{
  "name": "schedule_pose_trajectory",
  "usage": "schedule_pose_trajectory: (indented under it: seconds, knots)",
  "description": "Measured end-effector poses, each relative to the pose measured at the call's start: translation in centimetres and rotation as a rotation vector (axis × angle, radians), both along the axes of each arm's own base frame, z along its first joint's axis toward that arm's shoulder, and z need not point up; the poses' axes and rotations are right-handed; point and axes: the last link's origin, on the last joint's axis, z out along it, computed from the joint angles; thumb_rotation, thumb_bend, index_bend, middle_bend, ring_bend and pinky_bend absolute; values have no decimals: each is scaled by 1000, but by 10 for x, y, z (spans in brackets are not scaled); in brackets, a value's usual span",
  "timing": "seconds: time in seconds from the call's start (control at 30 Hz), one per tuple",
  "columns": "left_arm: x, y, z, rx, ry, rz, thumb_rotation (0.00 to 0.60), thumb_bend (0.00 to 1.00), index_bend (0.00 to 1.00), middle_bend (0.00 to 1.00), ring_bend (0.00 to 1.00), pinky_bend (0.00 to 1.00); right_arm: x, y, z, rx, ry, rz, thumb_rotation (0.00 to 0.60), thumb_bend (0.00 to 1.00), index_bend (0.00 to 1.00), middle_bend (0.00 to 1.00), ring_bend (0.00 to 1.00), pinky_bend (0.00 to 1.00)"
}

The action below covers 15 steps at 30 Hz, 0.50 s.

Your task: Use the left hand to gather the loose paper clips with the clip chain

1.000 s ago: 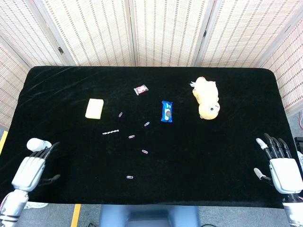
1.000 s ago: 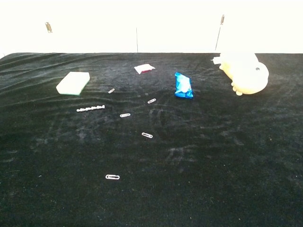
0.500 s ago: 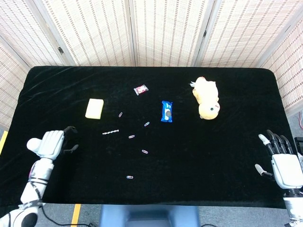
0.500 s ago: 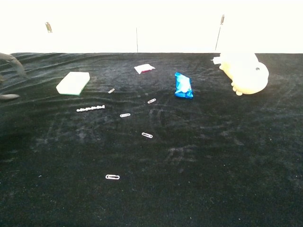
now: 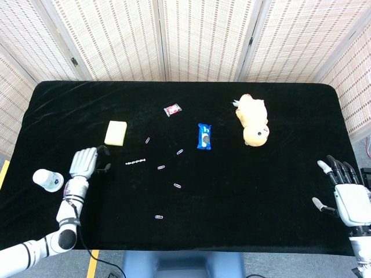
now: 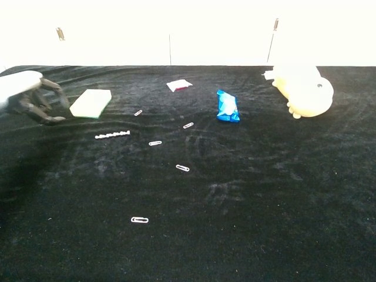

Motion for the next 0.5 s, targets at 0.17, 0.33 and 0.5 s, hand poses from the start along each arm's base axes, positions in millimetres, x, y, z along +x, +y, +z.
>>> schedule_pose_trajectory:
  seconds: [0.17,0.33,0.5]
  knots:
    - [5,8,-15,-16,3,9,600,396,442,1000,1000,1000,1,0,2,14,-16,22,600,236,90,0,29,0]
    - [11,11,-34,-50,-9,17,600,396,451,1000,1000,1000,-1,4,7,12,-39,34,600,235,90,0,29,0]
    - [16,14,-46,-70,-3,16,600,396,447,1000,1000,1000,-3,7,10,4,-43,35,600,236,90,0,29,0]
